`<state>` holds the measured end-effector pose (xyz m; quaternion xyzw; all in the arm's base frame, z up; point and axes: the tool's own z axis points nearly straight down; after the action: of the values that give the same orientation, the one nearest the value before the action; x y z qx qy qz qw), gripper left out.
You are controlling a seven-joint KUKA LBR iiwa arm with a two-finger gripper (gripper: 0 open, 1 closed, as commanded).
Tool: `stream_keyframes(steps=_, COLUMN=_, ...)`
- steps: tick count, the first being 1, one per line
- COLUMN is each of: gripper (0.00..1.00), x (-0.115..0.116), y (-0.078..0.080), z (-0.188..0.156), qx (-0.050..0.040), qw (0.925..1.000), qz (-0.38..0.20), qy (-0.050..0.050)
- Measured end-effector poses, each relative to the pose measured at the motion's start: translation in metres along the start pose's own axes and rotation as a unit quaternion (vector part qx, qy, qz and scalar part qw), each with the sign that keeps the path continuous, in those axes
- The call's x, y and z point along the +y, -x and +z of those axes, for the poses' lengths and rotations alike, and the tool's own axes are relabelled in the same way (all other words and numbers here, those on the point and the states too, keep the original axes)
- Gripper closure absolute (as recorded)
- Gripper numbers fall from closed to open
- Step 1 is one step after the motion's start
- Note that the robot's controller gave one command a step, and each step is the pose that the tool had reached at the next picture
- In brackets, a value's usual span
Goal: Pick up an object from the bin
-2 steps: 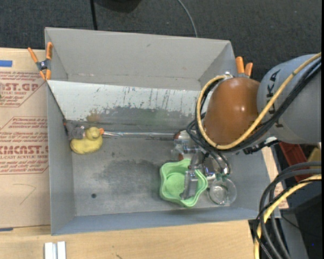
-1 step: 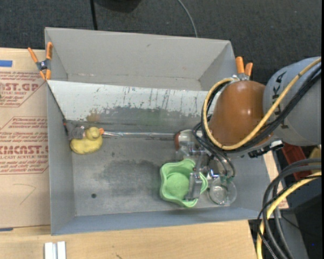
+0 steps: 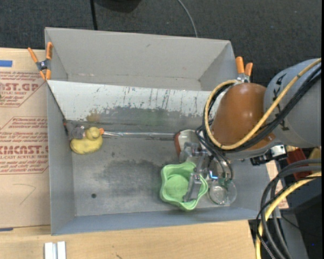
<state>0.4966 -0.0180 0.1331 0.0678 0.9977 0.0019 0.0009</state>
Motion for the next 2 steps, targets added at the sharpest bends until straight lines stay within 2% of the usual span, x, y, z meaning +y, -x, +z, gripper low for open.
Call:
stream_keyframes(steps=1, gripper=1.0, x=0.0012, y=-0.0026, z=0.0326, qx=-0.0046, qw=0.9959, qz=-0.09, qy=0.0)
stream_keyframes(steps=2, gripper=1.0, x=0.0012, y=-0.0026, z=0.0326, qx=-0.0046, qw=0.9959, qz=-0.09, qy=0.0)
